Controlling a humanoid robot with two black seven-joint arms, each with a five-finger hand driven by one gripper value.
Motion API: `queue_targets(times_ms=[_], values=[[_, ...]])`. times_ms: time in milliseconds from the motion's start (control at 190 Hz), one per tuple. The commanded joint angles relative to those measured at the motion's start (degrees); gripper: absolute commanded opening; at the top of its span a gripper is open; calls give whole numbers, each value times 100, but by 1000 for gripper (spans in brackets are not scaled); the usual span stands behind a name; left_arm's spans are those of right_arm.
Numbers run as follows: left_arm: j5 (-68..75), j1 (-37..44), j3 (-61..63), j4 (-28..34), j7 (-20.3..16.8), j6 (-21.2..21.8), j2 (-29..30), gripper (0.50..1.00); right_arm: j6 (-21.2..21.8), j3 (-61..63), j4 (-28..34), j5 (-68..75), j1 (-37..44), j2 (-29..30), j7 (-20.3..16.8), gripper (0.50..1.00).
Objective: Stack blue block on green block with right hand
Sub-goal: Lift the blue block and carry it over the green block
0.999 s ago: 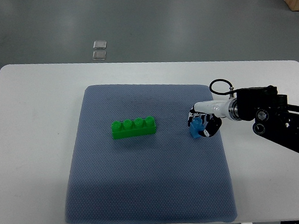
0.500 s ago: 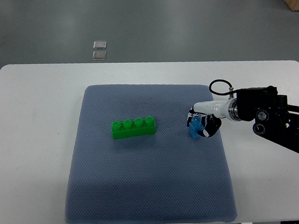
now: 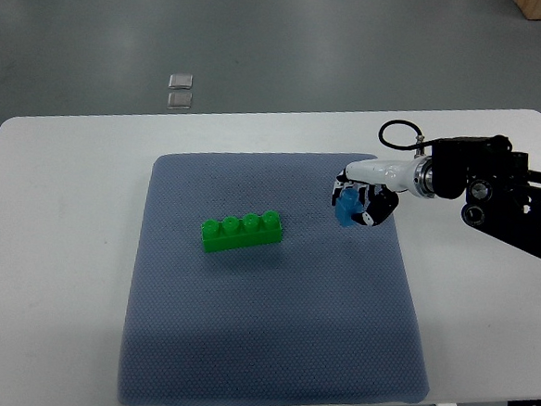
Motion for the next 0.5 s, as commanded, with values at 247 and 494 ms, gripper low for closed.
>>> queue_targets(times_ms=[247,494], values=[[0,-4,0,0,0,0,0,1000,-385,81,9,29,649,383,440,549],[0,-4,9,0,0,0,0,1000,-447,2,10,-77,447,796,616,549]])
